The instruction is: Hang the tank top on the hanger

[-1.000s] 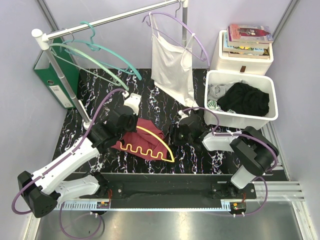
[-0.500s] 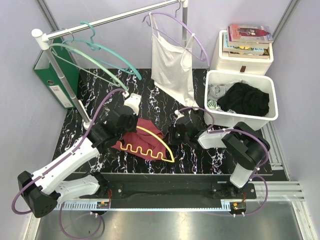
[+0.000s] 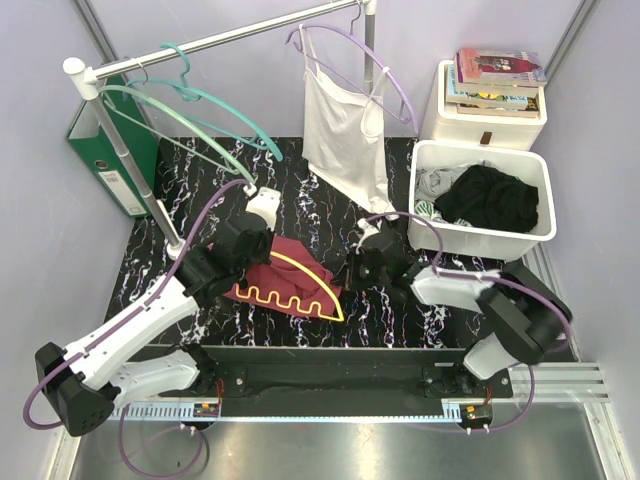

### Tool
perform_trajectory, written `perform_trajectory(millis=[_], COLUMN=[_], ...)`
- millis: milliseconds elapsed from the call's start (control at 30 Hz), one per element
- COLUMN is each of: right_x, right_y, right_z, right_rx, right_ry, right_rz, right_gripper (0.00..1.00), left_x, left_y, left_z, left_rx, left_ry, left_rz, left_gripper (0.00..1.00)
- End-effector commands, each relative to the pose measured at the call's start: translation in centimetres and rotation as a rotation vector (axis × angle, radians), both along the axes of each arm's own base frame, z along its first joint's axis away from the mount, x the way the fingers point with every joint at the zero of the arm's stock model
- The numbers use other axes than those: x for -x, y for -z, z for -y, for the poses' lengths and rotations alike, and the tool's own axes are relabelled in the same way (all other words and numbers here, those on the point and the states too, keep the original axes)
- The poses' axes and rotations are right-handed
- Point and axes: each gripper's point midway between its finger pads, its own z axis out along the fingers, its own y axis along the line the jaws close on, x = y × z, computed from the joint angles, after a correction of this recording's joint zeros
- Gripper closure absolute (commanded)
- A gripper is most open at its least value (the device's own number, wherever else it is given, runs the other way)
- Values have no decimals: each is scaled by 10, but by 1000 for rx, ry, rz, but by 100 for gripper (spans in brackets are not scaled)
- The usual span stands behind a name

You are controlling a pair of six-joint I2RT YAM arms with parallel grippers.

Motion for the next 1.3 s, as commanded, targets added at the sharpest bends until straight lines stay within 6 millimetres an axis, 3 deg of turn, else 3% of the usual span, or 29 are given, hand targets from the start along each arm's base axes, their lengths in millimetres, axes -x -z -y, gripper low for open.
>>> perform_trajectory(millis=[0, 233, 300, 333, 433, 633, 933, 1267], right_x=[16, 53, 55, 62, 69, 87, 106, 106], right_y=[-25, -38, -51, -45, -55, -72, -72, -109], right_z=[15, 35, 38, 45, 50, 45, 58, 55], right_rx=[-6, -9, -33, -9, -28, -84, -60, -150], right_ry=[-13, -69, -65, -67, -72, -141, -156, -151], right_rz=[48, 36, 65, 38, 51, 36, 6, 66], right_gripper=[100, 100, 100, 100, 100, 100, 100, 100], left_x=[-9, -10, -10, -10, -11, -12, -10, -11], left_y=[-30, -35, -35, -34, -34, -37, -47, -44], left_z=[-10, -18, -19, -19, -21, -28, -37, -33], left_rx=[27, 24, 21, 19, 14, 11, 29, 35], left_ry=[-59, -95, -102, -103, -115, -152, -185, -178], left_rz=[118, 137, 140, 138, 143, 158, 204, 197], left_gripper=[100, 100, 100, 100, 100, 100, 100, 100])
